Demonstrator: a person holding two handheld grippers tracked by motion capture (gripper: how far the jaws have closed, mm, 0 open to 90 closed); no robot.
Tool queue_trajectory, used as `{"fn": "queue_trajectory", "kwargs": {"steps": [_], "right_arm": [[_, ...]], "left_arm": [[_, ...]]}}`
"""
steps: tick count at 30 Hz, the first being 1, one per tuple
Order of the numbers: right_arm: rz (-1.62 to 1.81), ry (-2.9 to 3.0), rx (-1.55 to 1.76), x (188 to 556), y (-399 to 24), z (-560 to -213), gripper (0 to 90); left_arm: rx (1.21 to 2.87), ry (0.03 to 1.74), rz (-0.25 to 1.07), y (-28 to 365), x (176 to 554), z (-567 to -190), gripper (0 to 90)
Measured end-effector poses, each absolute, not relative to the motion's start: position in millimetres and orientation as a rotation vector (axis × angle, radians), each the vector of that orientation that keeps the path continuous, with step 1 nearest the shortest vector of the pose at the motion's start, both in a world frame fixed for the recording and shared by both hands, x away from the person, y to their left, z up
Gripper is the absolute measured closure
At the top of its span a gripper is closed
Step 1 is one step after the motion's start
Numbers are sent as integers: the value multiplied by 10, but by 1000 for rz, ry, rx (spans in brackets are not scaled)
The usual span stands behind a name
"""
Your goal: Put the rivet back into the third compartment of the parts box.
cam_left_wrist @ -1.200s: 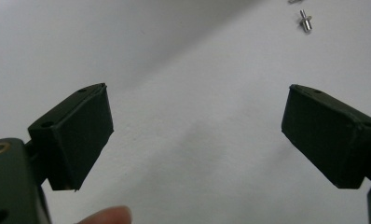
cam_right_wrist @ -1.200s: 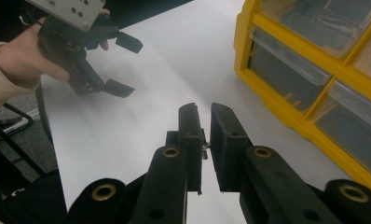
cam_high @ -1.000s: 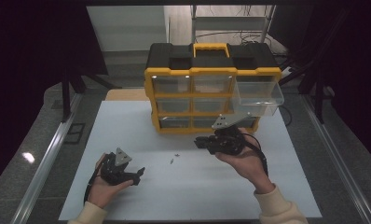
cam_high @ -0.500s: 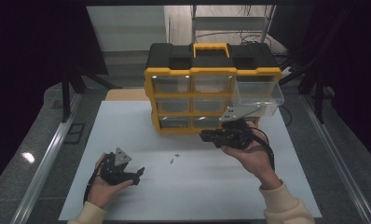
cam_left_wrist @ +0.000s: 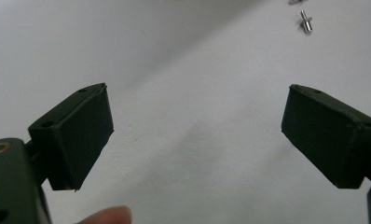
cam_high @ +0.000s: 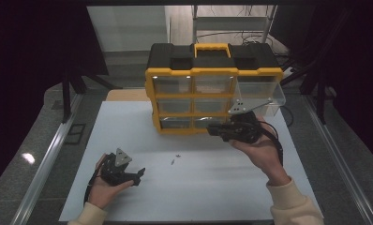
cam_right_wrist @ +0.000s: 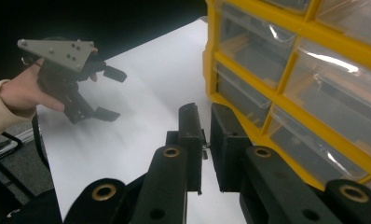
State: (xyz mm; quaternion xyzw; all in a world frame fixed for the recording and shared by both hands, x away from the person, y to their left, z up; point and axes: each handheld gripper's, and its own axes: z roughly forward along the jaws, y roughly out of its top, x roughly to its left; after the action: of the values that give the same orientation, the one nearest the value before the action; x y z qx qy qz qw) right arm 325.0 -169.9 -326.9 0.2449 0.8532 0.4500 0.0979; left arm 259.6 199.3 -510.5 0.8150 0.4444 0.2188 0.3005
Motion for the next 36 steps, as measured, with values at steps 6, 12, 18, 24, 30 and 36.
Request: {"fn": "queue_trajectory", "kwargs": {"steps": [6, 12, 18, 24, 30, 36], "right_arm": [[1337, 2497, 735, 3274, -1771, -3142, 825], [1340, 2471, 750, 3305, -1847, -3009, 825], [1352, 2436, 765, 3335, -1939, -2867, 825], [1372, 2396, 783, 3371, -2026, -2736, 825], [1381, 2368, 795, 3413, -2078, -2636, 825], [1384, 2335, 812, 3464, -2135, -2545, 825]], "left_arm": [[2162, 1180, 579, 1993, 2597, -5102, 96], [2153, 1180, 577, 1989, 2601, -5095, 96], [2157, 1177, 577, 1976, 2603, -5090, 96], [2158, 1178, 575, 1980, 2605, -5090, 96], [2154, 1181, 574, 1986, 2605, -5088, 96], [2155, 1183, 575, 1990, 2607, -5087, 97]]}}
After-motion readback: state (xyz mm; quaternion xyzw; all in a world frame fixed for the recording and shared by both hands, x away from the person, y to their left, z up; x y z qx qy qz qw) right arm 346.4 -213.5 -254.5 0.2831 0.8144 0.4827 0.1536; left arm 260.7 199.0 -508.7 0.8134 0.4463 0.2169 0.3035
